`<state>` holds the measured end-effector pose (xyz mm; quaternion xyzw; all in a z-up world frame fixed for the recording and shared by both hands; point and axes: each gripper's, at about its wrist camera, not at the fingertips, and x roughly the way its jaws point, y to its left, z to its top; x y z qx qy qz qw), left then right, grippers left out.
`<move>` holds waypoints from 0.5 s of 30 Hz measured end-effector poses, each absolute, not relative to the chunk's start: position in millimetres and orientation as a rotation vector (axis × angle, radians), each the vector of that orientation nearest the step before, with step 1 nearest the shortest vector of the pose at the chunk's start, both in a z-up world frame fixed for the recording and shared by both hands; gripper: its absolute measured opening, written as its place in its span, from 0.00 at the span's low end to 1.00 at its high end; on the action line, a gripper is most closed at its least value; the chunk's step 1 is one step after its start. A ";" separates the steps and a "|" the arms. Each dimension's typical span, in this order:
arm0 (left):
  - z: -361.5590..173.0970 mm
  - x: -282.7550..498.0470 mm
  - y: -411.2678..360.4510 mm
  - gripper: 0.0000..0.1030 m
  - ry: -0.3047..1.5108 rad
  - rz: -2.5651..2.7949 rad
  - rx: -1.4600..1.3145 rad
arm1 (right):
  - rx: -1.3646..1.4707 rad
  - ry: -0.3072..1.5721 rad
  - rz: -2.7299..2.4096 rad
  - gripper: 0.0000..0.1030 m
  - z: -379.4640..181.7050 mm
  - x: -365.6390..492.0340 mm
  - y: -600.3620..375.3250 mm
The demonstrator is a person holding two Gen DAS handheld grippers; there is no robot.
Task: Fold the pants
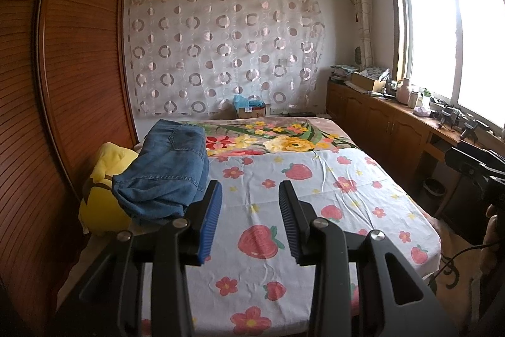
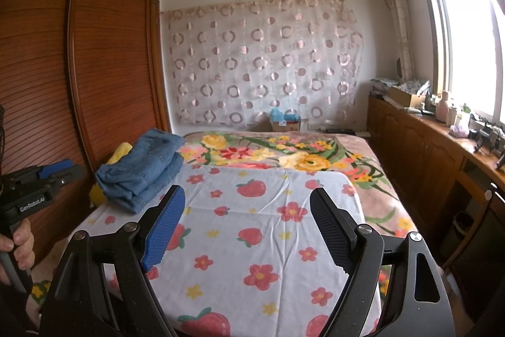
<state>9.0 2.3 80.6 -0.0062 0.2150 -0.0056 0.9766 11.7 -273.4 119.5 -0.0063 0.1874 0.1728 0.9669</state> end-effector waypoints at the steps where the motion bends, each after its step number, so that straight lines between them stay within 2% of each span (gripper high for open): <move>1: 80.8 8.9 2.5 0.36 0.433 -0.012 -0.012 | -0.013 0.380 0.351 0.81 119.8 12.0 -272.6; 15: 81.4 9.0 1.9 0.36 0.433 -0.012 -0.013 | -0.014 0.381 0.350 0.81 120.0 11.8 -272.1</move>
